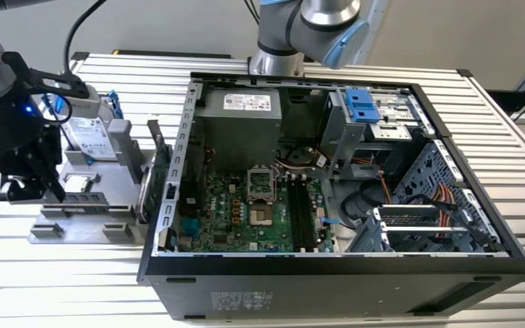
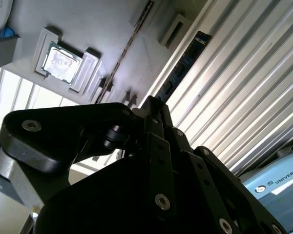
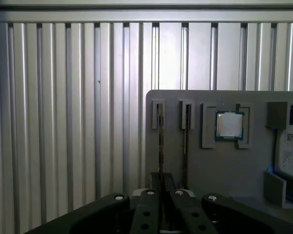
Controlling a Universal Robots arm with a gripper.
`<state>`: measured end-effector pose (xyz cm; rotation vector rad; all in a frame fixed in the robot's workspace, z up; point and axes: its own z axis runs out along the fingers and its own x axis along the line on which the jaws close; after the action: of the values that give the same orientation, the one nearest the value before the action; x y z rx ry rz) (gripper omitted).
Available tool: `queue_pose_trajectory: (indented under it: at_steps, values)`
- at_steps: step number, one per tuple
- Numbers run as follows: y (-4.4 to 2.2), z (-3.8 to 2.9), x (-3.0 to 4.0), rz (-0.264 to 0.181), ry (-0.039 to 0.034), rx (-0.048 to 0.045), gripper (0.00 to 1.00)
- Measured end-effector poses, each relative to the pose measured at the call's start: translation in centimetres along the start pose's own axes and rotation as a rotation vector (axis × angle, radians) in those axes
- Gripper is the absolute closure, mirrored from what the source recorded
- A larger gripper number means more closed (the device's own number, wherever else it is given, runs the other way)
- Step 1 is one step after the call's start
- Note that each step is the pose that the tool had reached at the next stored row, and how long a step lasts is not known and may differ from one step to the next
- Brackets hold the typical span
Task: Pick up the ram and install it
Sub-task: 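Pick up the ram and move it above insertion slot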
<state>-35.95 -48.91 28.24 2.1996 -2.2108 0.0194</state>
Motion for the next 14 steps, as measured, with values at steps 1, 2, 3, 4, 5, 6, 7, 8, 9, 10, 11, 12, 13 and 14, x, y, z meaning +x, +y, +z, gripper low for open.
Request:
queue_pose_trajectory:
  at_steps: [1,2,3,4,5,6,7,8,9,10,11,12,13,14]
  values:
    - [0.0,-0.05,0.0,0.0,0.0,0.0,1.0]
    - [0.0,-0.1,0.0,0.0,0.0001,0.0,1.0]
    - [0.0,-0.16,0.0,0.0,0.0,-0.0001,1.0]
    - [0.0,-0.2,0.0,0.0,0.0,0.0,1.0]
    - [0.0,-0.25,0.0,0.0,-0.0001,0.0001,1.0]
    - [0.0,-0.31,0.01,0.0,0.0,0.0,1.0]
    - [0.0,-0.36,0.01,0.0,-0.0001,0.0,1.0]
    - [0.0,-0.4,0.01,0.0,-0.0001,0.0001,1.0]
    - [0.0,-0.46,0.01,0.0,0.0,0.0,1.0]
    - [0.01,-0.51,0.01,0.0,0.0,0.0,1.0]
    - [0.0,-0.56,0.01,0.0,0.0,0.0,1.0]
    - [0.0,-0.61,0.02,0.0,0.0,0.0,1.0]
    - [0.01,-0.67,0.02,0.0,0.0,0.0,1.0]
    - [0.01,-0.72,0.02,0.0,0.0,0.0,1.0]
